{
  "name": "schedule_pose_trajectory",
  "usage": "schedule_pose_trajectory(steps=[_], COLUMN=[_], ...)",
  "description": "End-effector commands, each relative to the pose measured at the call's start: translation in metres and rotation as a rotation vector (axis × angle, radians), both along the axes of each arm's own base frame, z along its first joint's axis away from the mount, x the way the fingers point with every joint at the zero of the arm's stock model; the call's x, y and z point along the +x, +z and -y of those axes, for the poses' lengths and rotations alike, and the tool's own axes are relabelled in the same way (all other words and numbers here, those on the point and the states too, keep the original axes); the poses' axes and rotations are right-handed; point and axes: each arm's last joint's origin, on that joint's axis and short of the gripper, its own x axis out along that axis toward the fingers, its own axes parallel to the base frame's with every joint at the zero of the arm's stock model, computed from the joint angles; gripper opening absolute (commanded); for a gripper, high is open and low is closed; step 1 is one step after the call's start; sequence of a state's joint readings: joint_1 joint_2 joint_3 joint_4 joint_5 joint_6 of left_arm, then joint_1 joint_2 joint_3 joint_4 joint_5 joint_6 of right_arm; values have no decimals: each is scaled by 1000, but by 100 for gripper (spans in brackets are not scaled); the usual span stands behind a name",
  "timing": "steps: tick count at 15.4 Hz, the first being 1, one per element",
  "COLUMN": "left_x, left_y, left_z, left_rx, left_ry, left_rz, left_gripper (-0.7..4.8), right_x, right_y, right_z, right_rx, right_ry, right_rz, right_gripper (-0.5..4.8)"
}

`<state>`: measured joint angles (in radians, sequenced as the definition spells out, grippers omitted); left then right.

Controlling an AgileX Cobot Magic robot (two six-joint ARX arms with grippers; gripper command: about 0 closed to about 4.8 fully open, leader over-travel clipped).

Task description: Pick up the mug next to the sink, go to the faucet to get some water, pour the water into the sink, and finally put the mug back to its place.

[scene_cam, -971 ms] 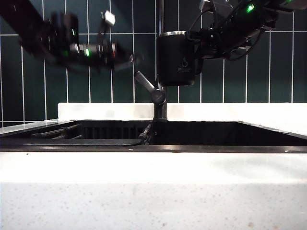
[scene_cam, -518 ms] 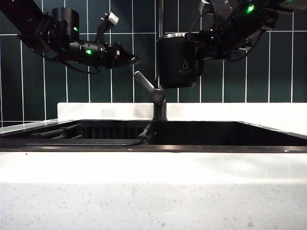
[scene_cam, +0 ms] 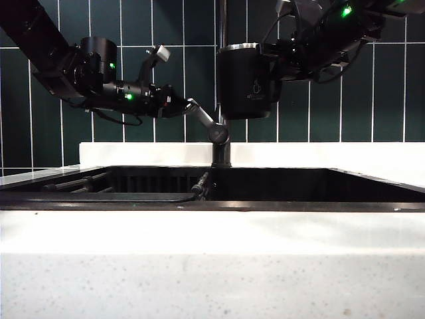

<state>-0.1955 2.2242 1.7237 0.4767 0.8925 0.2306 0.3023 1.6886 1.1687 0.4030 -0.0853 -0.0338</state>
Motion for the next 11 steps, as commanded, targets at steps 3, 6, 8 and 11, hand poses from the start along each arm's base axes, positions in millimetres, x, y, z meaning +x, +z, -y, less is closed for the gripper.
schedule_pose_trajectory(steps=[3,6,8,11], left_x=[-3,-4,-6,-7], left_y=[12,11,11,11], left_z=[3,4,4,4], left_rx=[-69,-82,-86,-88], left_ry=[-71,-139,-182,-242], left_rz=[-12,-57,-79,-113], left_gripper=[215,215,214,214], right_x=[0,0,0,0], right_y=[23,33,33,31], right_z=[-9,-12,-13,-13], right_rx=[49,57,58,52], right_ry=[100,125,150,158], right_rz=[89,110,109,85], right_gripper=[-1,-1,-1,-1])
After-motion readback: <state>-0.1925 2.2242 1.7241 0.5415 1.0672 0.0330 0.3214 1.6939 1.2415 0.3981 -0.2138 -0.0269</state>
